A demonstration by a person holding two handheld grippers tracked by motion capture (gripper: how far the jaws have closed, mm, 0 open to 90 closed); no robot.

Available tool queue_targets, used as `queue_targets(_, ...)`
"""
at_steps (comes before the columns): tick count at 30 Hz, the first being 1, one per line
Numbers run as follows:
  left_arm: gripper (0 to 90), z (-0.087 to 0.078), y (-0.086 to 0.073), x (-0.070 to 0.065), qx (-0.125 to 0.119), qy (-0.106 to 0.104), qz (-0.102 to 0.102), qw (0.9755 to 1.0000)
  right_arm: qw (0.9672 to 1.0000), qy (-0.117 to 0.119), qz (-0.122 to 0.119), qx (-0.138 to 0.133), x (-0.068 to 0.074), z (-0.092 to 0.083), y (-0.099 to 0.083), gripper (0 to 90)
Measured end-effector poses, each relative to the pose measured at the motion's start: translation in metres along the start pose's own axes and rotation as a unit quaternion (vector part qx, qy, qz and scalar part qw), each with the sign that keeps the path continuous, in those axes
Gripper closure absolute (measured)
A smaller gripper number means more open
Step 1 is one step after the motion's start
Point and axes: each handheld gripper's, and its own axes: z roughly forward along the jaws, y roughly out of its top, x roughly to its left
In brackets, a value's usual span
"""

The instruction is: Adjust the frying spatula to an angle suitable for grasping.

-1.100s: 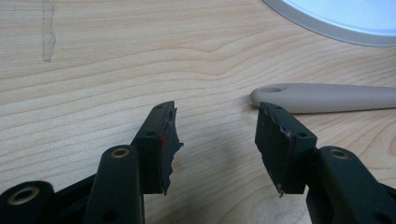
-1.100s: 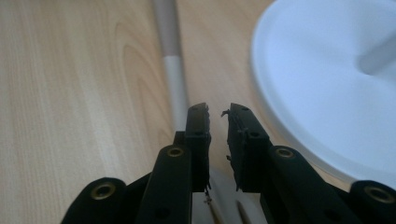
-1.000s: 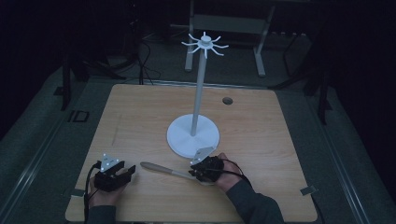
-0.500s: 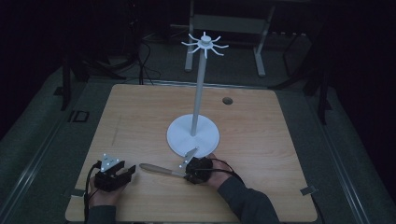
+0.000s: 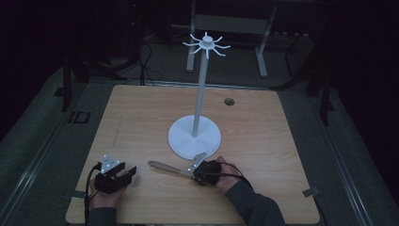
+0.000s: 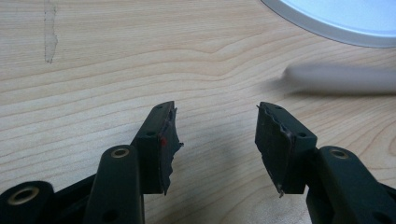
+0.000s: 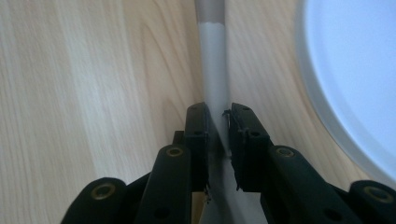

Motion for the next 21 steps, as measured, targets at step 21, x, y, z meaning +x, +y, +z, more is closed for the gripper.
queue_targets(21, 48.3, 0.002, 0.000, -0.002, 0.004, 0.000, 0.002, 1.0000, 0.9861, -0.077, 0.147, -0.007, -0.056, -0.056, -0.105, 78.4)
